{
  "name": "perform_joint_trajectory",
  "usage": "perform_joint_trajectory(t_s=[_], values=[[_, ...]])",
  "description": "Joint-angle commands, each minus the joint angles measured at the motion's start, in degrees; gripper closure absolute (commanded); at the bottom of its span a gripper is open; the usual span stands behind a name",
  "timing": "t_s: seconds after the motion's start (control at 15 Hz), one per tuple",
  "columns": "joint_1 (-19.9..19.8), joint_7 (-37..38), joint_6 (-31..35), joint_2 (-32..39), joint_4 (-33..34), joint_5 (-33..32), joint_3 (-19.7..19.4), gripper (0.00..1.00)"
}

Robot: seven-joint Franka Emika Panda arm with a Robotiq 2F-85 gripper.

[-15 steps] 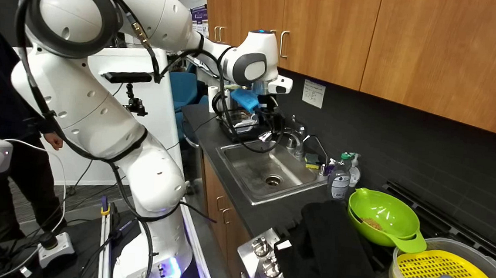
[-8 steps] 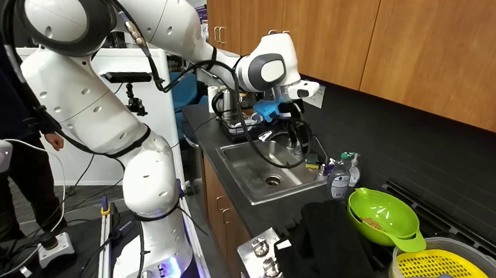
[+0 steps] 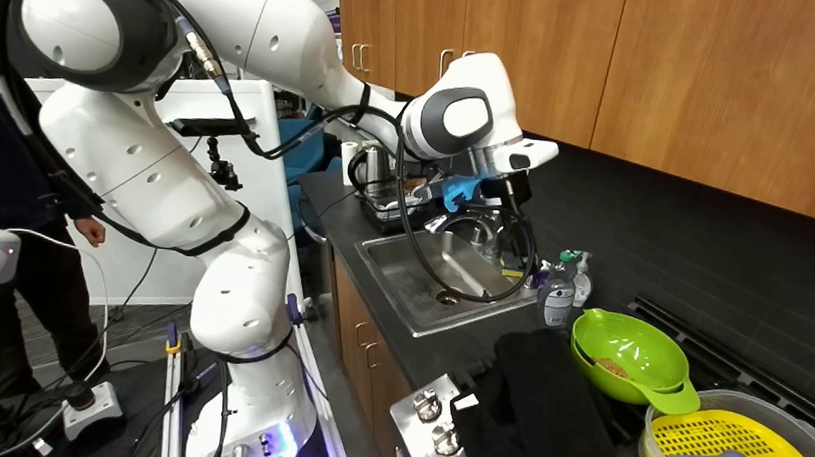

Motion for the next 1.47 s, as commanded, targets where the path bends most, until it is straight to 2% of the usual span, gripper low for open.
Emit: perform_joint_trajectory(t_s=[0.0, 0.6, 0.73, 1.13, 1.4], values=[[-2.88, 3.12, -1.62, -2.24, 0.41, -2.08, -1.85, 0.00], [-8.95, 6.50, -2.64, -2.61, 1.88, -2.60, -6.07, 0.00], [-7.94, 5.49, -1.96, -3.13, 1.02, -2.22, -6.49, 0.00], [-8.14, 6.42, -2.24, -2.87, 1.02, -2.20, -7.04, 0.00], [-11.88, 11.06, 0.00, 2.56, 6.47, -5.34, -7.34, 0.00]])
